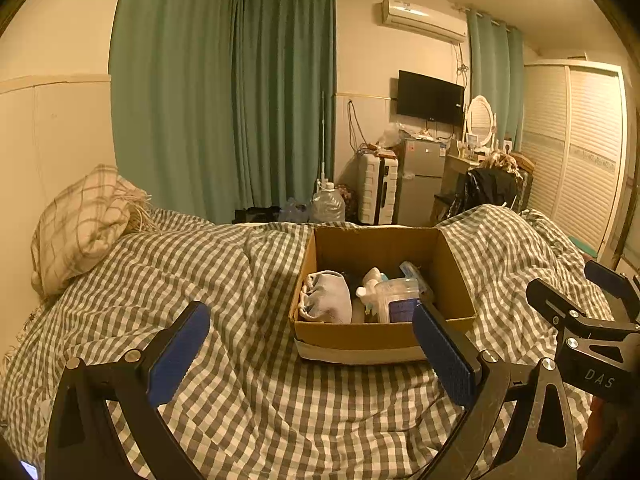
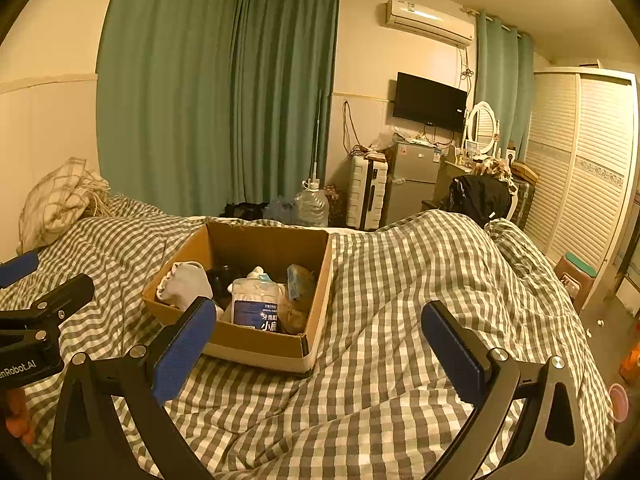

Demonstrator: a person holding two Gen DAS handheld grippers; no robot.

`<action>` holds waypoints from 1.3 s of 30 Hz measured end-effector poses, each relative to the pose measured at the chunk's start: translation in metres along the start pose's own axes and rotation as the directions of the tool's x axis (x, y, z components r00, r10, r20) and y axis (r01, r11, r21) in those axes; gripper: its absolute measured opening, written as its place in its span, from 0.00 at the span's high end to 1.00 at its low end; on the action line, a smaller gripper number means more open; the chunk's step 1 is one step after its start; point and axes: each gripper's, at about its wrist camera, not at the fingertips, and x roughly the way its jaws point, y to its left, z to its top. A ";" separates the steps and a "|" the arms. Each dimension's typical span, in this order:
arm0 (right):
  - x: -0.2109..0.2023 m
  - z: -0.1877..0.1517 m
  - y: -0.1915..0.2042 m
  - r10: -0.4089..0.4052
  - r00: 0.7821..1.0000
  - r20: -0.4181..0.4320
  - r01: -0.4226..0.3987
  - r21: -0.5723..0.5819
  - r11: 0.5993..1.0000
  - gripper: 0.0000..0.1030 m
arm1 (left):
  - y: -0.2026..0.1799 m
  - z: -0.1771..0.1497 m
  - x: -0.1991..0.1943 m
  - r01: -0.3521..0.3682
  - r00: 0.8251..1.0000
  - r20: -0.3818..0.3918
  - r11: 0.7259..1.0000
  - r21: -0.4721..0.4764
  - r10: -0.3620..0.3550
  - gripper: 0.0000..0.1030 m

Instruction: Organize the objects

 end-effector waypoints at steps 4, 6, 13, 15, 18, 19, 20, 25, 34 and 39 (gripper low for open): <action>0.000 0.000 0.000 0.005 1.000 0.001 -0.005 -0.001 1.000 0.00 | 0.000 0.000 0.000 -0.001 1.000 0.000 1.000 0.001 0.001 0.00; 0.000 -0.001 0.001 0.003 1.000 0.001 -0.003 -0.002 1.000 0.00 | 0.000 0.000 0.001 -0.002 1.000 -0.002 1.000 0.002 0.002 0.00; -0.001 -0.002 0.001 0.003 1.000 -0.005 -0.004 -0.003 1.000 0.00 | 0.000 -0.001 0.001 -0.002 1.000 -0.002 1.000 0.003 0.002 0.00; -0.001 -0.002 0.001 0.003 1.000 -0.006 -0.003 -0.005 1.000 0.00 | 0.000 0.000 0.001 -0.003 1.000 -0.002 1.000 0.003 0.003 0.00; -0.001 -0.002 0.001 0.004 1.000 -0.007 -0.004 -0.005 1.000 0.00 | 0.000 -0.002 0.001 -0.001 1.000 -0.002 1.000 0.004 0.001 0.00; -0.001 -0.002 0.001 0.003 1.000 -0.007 -0.004 -0.005 1.000 0.00 | 0.001 -0.003 0.001 -0.001 1.000 -0.002 1.000 0.004 0.001 0.00; -0.001 -0.002 0.001 0.004 1.000 -0.007 -0.004 -0.004 1.000 0.00 | 0.001 -0.003 0.001 -0.001 1.000 -0.002 1.000 0.004 0.001 0.00; 0.000 -0.002 0.002 0.002 1.000 -0.013 -0.002 -0.006 1.000 0.00 | 0.001 -0.003 0.002 -0.006 1.000 -0.006 1.000 0.008 0.006 0.00; 0.002 -0.003 0.003 -0.002 1.000 -0.022 0.002 -0.011 1.000 0.00 | 0.002 -0.003 0.002 0.012 1.000 -0.011 1.000 -0.006 -0.012 0.00; 0.003 -0.004 0.004 -0.003 1.000 -0.026 0.002 -0.017 1.000 0.00 | 0.002 -0.005 0.004 0.017 1.000 -0.025 1.000 -0.012 -0.017 0.00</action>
